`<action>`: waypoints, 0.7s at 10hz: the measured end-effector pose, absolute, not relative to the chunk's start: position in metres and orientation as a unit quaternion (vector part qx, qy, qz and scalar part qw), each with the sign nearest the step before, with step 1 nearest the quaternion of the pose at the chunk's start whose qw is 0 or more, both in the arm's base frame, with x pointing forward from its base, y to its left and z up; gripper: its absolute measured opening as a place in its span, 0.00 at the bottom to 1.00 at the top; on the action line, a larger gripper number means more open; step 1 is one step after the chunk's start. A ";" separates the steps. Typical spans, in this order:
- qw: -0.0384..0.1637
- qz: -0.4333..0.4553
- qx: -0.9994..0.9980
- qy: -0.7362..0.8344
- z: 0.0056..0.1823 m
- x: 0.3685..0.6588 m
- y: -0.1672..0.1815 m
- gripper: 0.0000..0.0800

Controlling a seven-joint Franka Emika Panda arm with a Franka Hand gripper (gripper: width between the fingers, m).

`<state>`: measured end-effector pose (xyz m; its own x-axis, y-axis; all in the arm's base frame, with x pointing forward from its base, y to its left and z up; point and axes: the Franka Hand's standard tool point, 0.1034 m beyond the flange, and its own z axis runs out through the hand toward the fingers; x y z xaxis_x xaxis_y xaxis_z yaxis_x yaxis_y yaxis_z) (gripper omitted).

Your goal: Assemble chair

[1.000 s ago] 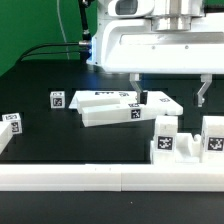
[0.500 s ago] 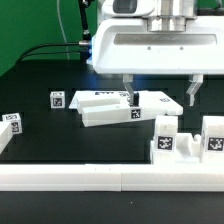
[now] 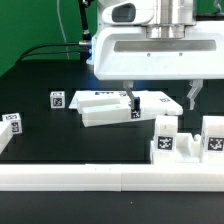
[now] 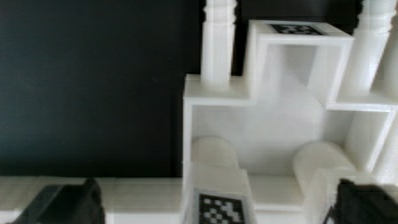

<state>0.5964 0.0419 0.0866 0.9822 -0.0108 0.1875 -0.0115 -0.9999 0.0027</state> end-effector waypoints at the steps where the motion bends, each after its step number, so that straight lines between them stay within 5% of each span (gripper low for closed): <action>1: 0.000 0.089 0.996 -0.007 0.086 0.592 0.041 0.81; 4: -0.038 -0.027 0.999 -0.016 0.084 0.566 0.045 0.81; 7: -0.034 -0.124 0.991 -0.026 0.065 0.577 0.043 0.81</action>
Offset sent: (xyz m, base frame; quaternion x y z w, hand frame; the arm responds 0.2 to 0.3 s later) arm -0.0210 0.0123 0.0015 0.0873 -0.1670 0.0237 0.9818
